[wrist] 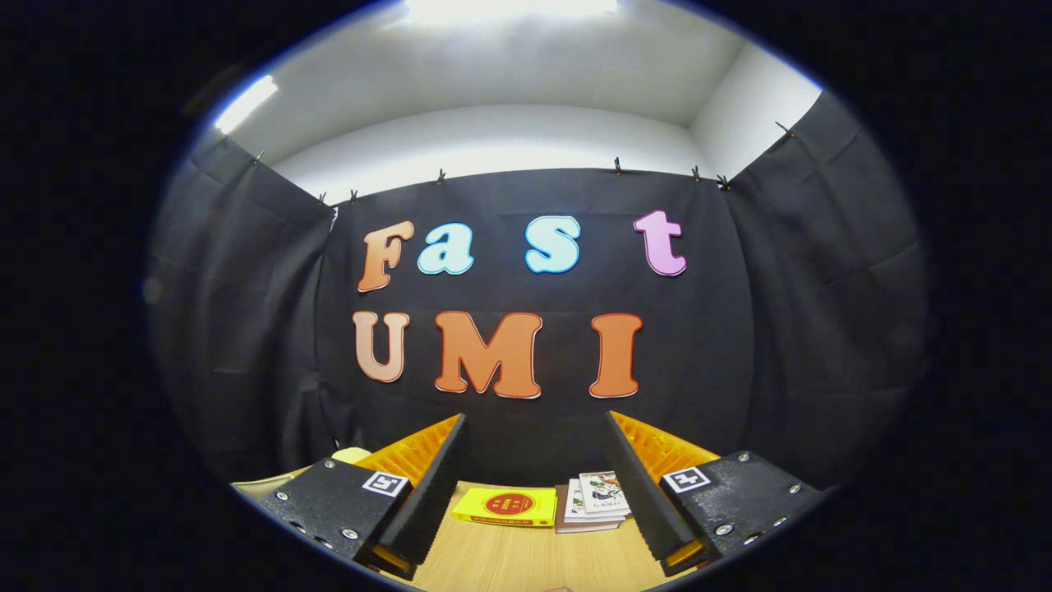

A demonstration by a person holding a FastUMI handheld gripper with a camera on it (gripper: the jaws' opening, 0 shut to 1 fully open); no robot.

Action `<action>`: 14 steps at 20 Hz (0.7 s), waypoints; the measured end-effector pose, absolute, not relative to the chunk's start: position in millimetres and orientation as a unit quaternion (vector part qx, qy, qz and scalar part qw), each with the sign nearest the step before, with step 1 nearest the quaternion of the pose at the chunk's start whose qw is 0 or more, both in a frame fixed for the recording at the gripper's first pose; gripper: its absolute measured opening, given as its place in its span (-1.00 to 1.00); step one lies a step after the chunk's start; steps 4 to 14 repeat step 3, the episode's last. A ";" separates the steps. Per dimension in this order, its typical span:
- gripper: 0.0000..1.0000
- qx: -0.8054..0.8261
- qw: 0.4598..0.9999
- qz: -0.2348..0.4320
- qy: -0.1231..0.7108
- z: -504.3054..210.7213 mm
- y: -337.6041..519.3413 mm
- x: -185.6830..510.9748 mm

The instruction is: Open the storage box then place both shoes into the box .Put the left shoe in first, then the right shoe, with the right side of both shoes facing outward in a uniform manner.

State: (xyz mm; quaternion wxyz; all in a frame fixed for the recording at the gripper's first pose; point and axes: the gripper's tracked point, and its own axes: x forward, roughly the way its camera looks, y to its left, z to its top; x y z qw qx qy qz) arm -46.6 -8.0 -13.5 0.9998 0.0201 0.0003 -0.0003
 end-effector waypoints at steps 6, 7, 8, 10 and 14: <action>0.93 0.016 1.000 -0.002 0.001 -11.9 -14.5 -47.0; 0.93 0.016 1.000 -0.002 0.001 -11.9 -14.5 -47.0; 0.93 0.016 1.000 -0.002 0.001 -11.9 -14.5 -47.0; 0.93 0.016 1.000 -0.002 0.001 -11.9 -14.5 -47.0; 0.93 0.016 1.000 -0.002 0.001 -11.9 -14.5 -47.0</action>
